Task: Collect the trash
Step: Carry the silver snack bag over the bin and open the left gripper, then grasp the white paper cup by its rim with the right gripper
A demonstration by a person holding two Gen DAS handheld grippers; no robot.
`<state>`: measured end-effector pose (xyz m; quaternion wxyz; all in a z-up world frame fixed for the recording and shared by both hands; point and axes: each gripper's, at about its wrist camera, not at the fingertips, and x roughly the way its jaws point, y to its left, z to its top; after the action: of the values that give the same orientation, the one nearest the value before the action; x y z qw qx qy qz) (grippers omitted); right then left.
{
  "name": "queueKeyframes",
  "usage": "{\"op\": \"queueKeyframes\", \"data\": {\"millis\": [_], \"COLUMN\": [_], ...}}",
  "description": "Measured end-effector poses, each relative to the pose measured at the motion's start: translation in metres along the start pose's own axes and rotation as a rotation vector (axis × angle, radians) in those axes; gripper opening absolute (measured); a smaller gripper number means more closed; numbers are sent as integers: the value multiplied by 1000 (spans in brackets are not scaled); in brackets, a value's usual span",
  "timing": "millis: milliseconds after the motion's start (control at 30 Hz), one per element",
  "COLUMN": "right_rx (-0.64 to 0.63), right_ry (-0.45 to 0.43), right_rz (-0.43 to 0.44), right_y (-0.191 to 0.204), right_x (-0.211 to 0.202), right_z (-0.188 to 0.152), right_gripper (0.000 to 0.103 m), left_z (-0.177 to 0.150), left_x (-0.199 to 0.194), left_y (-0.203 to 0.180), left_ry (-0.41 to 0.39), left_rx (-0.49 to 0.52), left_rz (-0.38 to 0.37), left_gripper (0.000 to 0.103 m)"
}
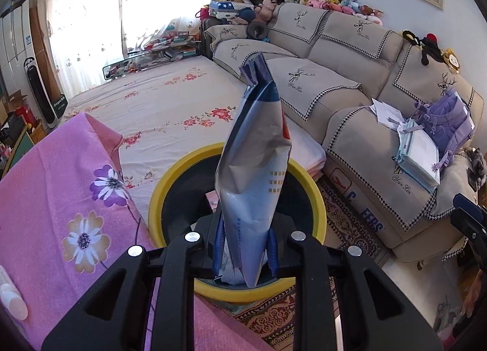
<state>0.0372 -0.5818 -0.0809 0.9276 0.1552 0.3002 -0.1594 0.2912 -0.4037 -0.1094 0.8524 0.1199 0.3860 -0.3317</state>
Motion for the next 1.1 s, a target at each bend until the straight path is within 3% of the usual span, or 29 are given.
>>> {"op": "queueKeyframes", "data": {"millis": [233,267,367,467,533,667,767,900,1100], "right_rx": [-1,-3,-7,-14,-14,-20,-45,-117,-251], "right_ry": [15,17,20,12,5,7,28,71,134], "right_rz": [-3,-2,3,10,12,30,67,148,356], "right_y": [-1,0,3,7,8,14,30,71,166], "right_x": [5,5,4,0,-2,-1,6,20,30], "right_z": [0,0,1,1,2,2,0,-6,-22], "right_gripper": [56,56,56,57,58,59,59,59,59], "left_z": [3,3,-1,-4,-10,-37,-67,-113,-187], "left_x": [36,40,46,36,11,-79,-144,-219,-307], "left_y": [2,3,9,13,16,25,42,85,148], "left_ry": [52,58,78,76,42,-127,-220,-269,-297], "left_rx": [-15,-19,-31,-54,-77,-96,-125,-190,-328], "left_rz": [1,2,6,1,5,45,107,224,386], "left_gripper": [27,31,68,70,71,93,98,98,98]}}
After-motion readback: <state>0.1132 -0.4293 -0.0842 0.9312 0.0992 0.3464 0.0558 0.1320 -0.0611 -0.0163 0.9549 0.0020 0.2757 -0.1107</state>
